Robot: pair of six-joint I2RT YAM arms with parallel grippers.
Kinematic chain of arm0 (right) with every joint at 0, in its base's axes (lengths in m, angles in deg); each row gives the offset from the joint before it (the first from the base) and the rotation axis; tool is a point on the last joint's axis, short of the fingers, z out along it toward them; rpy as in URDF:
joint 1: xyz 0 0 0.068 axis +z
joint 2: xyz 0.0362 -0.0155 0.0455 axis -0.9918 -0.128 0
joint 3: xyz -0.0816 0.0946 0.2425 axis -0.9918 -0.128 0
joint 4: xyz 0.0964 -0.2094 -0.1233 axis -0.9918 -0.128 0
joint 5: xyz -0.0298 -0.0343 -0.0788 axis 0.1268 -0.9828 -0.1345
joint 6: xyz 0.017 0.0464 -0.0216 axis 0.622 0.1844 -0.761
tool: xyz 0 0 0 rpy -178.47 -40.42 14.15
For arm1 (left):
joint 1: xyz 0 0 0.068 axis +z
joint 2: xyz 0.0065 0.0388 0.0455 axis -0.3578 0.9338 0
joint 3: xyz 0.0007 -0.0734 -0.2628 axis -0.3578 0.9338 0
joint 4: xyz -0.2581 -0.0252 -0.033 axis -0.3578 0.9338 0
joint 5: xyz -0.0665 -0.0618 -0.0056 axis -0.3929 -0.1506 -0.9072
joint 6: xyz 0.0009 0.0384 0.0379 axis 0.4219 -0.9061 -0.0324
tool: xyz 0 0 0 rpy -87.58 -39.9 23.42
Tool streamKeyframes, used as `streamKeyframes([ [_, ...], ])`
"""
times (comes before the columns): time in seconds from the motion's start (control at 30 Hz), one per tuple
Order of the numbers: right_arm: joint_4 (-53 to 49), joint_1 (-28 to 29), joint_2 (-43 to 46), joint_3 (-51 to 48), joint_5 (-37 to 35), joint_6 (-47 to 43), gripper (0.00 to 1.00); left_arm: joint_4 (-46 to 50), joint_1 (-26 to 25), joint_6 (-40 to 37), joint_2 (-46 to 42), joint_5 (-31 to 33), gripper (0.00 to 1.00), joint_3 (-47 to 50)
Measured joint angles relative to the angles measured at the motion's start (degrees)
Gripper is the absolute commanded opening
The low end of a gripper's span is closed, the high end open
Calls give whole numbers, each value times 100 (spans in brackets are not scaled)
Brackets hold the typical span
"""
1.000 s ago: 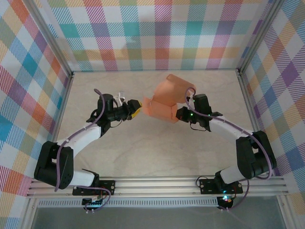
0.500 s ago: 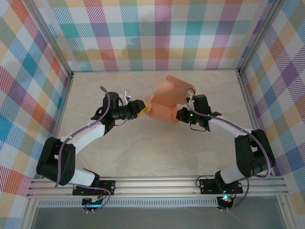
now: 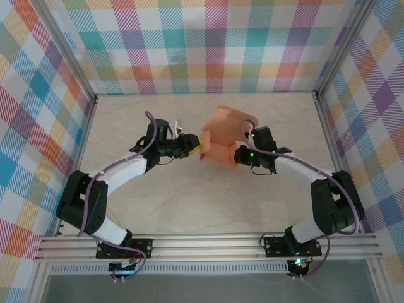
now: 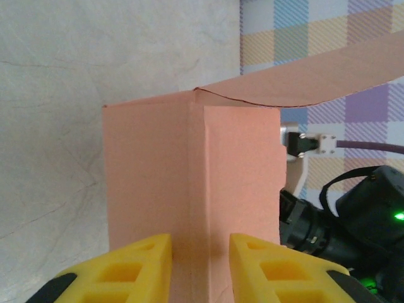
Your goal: Fold the paper box
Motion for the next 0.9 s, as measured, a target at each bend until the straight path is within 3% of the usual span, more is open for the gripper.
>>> streamKeyframes([
  [0.9,-566,273,-85,195,-879,-446,0,1180,-286,-457,892,457,24,-328],
])
